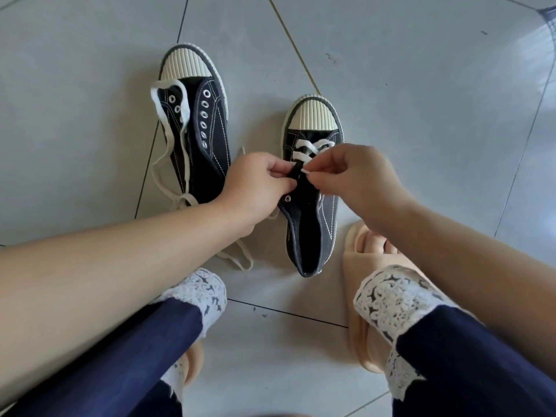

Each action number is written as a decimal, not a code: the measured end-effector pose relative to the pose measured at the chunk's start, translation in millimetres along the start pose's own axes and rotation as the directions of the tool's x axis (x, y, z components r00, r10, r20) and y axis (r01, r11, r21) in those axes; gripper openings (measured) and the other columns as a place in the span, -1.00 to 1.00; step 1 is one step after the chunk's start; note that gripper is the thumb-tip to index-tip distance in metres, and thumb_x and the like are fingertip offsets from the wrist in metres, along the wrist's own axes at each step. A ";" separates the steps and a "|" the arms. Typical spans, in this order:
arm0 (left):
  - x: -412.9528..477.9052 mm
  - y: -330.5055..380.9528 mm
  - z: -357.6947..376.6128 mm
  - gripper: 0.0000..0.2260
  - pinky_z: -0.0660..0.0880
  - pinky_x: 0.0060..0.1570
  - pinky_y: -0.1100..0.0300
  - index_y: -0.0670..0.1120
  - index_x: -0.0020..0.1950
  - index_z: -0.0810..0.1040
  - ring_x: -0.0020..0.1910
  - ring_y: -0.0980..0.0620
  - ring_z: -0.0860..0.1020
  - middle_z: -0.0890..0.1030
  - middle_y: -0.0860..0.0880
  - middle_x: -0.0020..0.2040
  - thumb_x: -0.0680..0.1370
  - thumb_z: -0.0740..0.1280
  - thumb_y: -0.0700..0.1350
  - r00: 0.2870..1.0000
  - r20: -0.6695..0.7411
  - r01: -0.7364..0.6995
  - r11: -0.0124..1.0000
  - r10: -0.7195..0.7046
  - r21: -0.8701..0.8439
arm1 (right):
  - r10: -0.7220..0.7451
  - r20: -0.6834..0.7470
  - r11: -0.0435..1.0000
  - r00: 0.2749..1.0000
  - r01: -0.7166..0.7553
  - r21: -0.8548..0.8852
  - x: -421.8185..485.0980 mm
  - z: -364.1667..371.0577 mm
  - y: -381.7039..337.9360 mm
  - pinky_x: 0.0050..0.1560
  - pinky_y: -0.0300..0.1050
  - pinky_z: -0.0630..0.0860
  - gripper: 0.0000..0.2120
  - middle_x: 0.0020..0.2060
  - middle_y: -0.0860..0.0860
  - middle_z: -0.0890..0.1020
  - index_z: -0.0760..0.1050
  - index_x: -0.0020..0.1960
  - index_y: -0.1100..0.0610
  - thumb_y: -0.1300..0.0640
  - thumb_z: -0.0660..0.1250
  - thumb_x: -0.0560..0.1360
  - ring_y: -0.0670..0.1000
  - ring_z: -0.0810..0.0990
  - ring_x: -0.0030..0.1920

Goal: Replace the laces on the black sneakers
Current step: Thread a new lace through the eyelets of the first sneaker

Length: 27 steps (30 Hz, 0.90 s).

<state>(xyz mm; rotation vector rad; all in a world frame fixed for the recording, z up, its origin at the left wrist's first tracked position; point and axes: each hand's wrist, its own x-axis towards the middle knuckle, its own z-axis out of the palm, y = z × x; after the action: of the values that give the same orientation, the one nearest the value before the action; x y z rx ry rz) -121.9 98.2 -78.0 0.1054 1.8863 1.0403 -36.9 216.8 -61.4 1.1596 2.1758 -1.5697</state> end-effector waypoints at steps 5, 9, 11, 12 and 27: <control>0.8 -1.1 -1.7 -0.73 0.55 -0.06 -0.08 0.03 -0.22 0.56 -0.17 -0.04 0.60 0.62 -0.02 -0.23 0.44 0.35 -0.37 0.998 0.012 0.061 0.994 -0.061 -0.089 | -0.025 -0.071 0.991 0.997 0.015 -0.130 -0.4 8.1 4.3 -0.08 -0.16 0.50 -0.84 -0.36 -0.25 0.59 0.56 -0.28 -0.12 0.13 0.44 0.36 -0.19 0.57 -0.21; -0.9 -1.3 -2.0 -0.73 0.55 -0.12 -0.08 0.03 -0.24 0.57 -0.16 -0.05 0.60 0.63 -0.03 -0.23 0.44 0.35 -0.36 0.996 0.019 0.086 0.989 -0.084 -0.119 | -0.030 -0.093 0.992 0.995 0.017 -0.128 2.4 10.2 5.8 -0.14 -0.27 0.49 -0.84 -0.38 -0.21 0.58 0.52 -0.24 -0.07 0.17 0.44 0.34 -0.20 0.57 -0.27; -1.1 -1.5 -2.3 -0.75 0.55 -0.12 -0.08 0.01 -0.22 0.56 -0.14 -0.07 0.60 0.63 -0.05 -0.20 0.44 0.35 -0.36 0.995 0.020 0.100 0.987 -0.098 -0.125 | -0.037 -0.089 0.987 0.995 0.022 -0.159 3.5 10.6 4.9 -0.16 -0.30 0.47 -0.80 -0.39 -0.20 0.58 0.46 -0.26 -0.07 0.20 0.42 0.33 -0.18 0.58 -0.26; -1.1 -1.5 -2.4 -0.75 0.55 -0.13 -0.07 0.01 -0.21 0.56 -0.13 -0.07 0.60 0.63 -0.06 -0.18 0.44 0.35 -0.36 0.995 0.020 0.103 0.987 -0.101 -0.124 | -0.041 -0.090 0.983 0.995 0.024 -0.182 4.2 10.9 4.4 -0.14 -0.28 0.47 -0.78 -0.39 -0.20 0.58 0.44 -0.27 -0.07 0.21 0.41 0.32 -0.17 0.59 -0.24; -2.5 -1.0 -2.0 -0.77 0.55 -0.10 -0.04 -0.01 -0.18 0.57 -0.22 -0.02 0.57 0.61 -0.03 -0.24 0.48 0.31 -0.35 0.999 0.032 0.047 0.995 -0.044 -0.084 | -0.150 -0.084 0.929 0.985 0.111 -0.353 11.6 15.3 0.2 -0.14 -0.15 0.45 -0.76 -0.30 -0.09 0.61 0.39 -0.14 -0.03 0.25 0.36 0.33 -0.07 0.56 -0.15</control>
<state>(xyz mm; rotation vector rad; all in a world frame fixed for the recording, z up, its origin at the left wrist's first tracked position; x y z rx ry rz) -121.6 95.1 -76.6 0.0281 1.8066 1.0806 -48.4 208.9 -74.5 1.0264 2.5175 -1.1185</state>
